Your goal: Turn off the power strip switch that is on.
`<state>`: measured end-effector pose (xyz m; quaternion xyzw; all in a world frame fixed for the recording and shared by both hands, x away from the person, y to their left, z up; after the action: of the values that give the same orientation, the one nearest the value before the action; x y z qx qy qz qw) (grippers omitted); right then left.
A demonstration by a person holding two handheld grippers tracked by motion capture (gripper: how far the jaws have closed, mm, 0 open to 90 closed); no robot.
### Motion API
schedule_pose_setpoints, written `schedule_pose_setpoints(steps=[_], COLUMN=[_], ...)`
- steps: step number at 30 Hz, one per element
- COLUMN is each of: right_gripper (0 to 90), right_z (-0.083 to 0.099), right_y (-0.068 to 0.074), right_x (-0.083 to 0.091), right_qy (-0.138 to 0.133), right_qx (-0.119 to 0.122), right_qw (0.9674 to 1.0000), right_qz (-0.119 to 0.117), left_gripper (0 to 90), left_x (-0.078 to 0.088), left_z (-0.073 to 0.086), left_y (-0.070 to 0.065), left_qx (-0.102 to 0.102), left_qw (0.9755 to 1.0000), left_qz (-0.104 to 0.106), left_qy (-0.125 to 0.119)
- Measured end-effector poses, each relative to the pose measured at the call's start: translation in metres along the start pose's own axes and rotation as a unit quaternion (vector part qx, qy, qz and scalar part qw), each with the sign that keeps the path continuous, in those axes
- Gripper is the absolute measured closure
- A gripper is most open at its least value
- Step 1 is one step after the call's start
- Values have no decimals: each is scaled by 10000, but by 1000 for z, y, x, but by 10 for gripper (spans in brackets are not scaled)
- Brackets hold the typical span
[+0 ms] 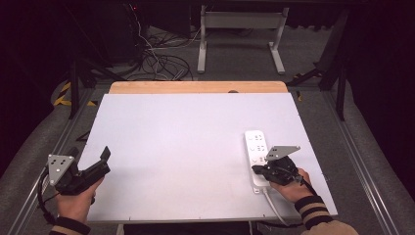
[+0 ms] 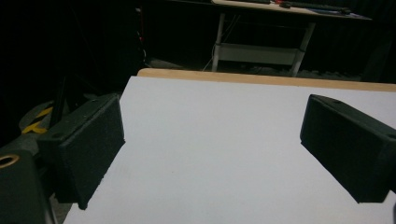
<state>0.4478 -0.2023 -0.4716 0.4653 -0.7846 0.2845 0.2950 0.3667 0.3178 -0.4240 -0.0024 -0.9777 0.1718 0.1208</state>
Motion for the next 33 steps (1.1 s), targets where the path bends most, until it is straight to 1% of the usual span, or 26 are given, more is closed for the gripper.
schedule_pose_setpoints(steps=[1, 2, 5, 9, 10, 11, 16, 17, 22, 33], right_gripper=[900, 900, 900, 900, 900, 900, 900, 900, 900, 900], right_z=[1, 1, 0, -1, -1, -1, -2, -1, -1, -1], right_y=[-1, -1, 0, 0, 0, -1, -2, -2, -2, -3], right_x=[0, 0, 0, 0, 0, 0, 0, 0, 0, 0], right_qy=[-16, -16, 40, 83, 81, 57, 81, 45, 41, 42], right_qx=[-55, -55, 12, 14, 1, -53, -52, -99, -102, -98], right_qw=[10000, 10000, 10000, 10000, 10000, 10000, 9999, 9999, 9999, 9999], right_qz=[-14, -14, 13, 7, 10, -40, -71, -89, -91, -98], left_gripper=[69, 69, 70, 70, 70, 70, 70, 70, 71, 72], left_x=[0, 0, 0, -1, -1, -1, -2, -2, -2, -2], left_z=[0, 0, 0, 0, 0, 0, 0, 0, 0, 1], left_y=[0, 0, 0, 1, 0, 0, -1, -1, 0, -1], left_qx=[15, 34, 19, -5, -20, -22, -41, -38, 4, -5], left_qw=[10000, 10000, 10000, 10000, 10000, 10000, 10000, 10000, 10000, 10000], left_qz=[-5, -4, 3, 6, 0, 0, 3, 4, -8, -1], left_qy=[1, -2, -7, 14, 30, 31, 28, 34, 31, 41])
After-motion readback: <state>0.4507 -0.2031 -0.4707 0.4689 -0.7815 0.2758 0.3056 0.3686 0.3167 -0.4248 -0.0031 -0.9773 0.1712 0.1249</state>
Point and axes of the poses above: each handheld gripper's, and its own axes: x roughly backward along the jaws, z roughly out of its underside, y roughly to its left, the point moved 2 cm from there along -x, roughly forward along the jaws, and after that the axes turned 15 degrees about x, right-handed, at the moved point
